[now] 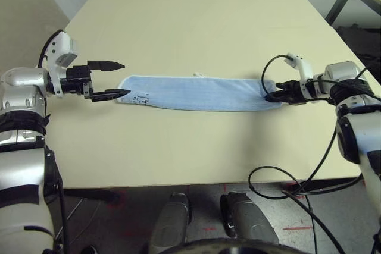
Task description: Fold the towel and set it aside.
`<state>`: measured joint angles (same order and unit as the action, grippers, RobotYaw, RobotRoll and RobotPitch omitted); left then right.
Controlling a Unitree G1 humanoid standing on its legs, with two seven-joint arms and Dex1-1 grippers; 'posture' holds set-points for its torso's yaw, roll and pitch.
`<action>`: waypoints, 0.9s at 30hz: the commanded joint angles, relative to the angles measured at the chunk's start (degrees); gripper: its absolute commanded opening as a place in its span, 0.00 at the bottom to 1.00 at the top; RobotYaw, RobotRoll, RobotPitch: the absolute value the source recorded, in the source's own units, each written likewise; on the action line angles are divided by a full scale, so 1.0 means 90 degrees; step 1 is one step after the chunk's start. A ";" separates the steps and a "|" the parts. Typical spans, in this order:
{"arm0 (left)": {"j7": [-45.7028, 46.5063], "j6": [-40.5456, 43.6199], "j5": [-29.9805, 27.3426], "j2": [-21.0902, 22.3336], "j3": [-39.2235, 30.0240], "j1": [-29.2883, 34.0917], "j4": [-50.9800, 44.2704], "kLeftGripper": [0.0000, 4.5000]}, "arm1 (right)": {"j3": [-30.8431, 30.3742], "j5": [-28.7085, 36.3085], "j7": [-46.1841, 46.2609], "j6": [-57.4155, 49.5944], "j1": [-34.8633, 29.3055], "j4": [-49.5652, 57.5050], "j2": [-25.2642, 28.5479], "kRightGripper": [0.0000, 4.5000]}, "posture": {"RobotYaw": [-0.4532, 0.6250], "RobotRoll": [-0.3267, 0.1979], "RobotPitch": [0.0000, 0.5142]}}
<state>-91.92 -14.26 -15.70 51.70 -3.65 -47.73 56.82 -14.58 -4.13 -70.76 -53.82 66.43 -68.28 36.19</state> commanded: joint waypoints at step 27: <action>-0.0064 -0.0116 0.0299 -0.0033 -0.0009 -0.0250 0.0289 1.00 | -0.1066 -0.1353 -0.1520 0.0678 0.0348 0.2186 0.0438 0.01 | 0.43 0.62 0.22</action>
<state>-91.92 -14.93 -13.88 50.97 -3.65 -49.62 58.79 -23.44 -17.44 -82.70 -44.33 70.41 -52.84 40.71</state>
